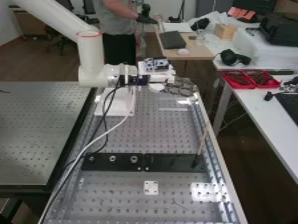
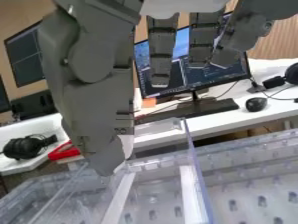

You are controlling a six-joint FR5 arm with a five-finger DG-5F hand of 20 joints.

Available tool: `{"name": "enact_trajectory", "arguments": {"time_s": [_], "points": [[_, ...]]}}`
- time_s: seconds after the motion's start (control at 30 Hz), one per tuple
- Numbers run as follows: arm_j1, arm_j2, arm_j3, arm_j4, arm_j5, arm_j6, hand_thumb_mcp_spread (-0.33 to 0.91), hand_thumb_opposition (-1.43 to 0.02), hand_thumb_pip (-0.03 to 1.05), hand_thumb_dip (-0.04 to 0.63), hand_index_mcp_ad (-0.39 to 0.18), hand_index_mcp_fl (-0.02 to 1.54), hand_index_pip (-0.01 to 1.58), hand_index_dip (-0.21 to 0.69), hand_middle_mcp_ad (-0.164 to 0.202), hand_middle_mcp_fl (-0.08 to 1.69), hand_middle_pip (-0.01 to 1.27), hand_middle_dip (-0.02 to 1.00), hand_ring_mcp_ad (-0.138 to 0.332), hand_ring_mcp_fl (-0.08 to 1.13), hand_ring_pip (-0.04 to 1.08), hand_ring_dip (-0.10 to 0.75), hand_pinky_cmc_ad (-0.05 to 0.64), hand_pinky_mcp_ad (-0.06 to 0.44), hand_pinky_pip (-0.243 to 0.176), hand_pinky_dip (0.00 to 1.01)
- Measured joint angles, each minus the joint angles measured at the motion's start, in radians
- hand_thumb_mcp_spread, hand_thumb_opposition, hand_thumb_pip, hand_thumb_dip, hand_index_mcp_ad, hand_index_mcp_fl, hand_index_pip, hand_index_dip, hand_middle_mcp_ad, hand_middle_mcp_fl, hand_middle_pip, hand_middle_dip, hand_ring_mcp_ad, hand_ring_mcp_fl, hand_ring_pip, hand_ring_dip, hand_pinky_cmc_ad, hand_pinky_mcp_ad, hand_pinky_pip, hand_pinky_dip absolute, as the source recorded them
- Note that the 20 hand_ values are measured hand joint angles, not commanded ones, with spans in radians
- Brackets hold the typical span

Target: Grab the paper clip and place it in the clear container

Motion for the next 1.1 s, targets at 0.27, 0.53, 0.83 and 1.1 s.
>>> {"name": "enact_trajectory", "arguments": {"time_s": [0.27,0.53,0.83,1.1], "points": [[-0.016,-0.017,0.019,-0.048,-0.011,-0.001,0.63,-0.98,0.42,0.269,-0.187,0.91,0.91,0.253,0.059,0.24,0.15,0.13,0.180,0.08,0.11,-0.031,0.346,0.166,-0.075,0.16],[-0.029,-0.015,0.031,-0.107,-0.012,-0.003,0.56,-0.90,0.39,0.269,-0.171,0.62,0.80,0.257,0.063,0.20,0.14,0.13,0.180,0.08,0.11,-0.031,0.346,0.164,-0.075,0.16],[-0.042,0.006,0.029,-0.128,-0.014,0.002,0.54,-0.87,0.40,0.269,-0.162,0.53,0.79,0.234,0.058,0.16,0.14,0.13,0.185,0.06,0.11,-0.035,0.349,0.168,-0.075,0.16],[-0.072,0.124,-0.006,-0.164,-0.022,0.009,0.52,-0.85,0.39,0.269,-0.141,0.50,0.69,0.234,0.059,0.16,0.14,0.13,0.178,0.05,0.11,-0.031,0.349,0.162,-0.075,0.16]]}}
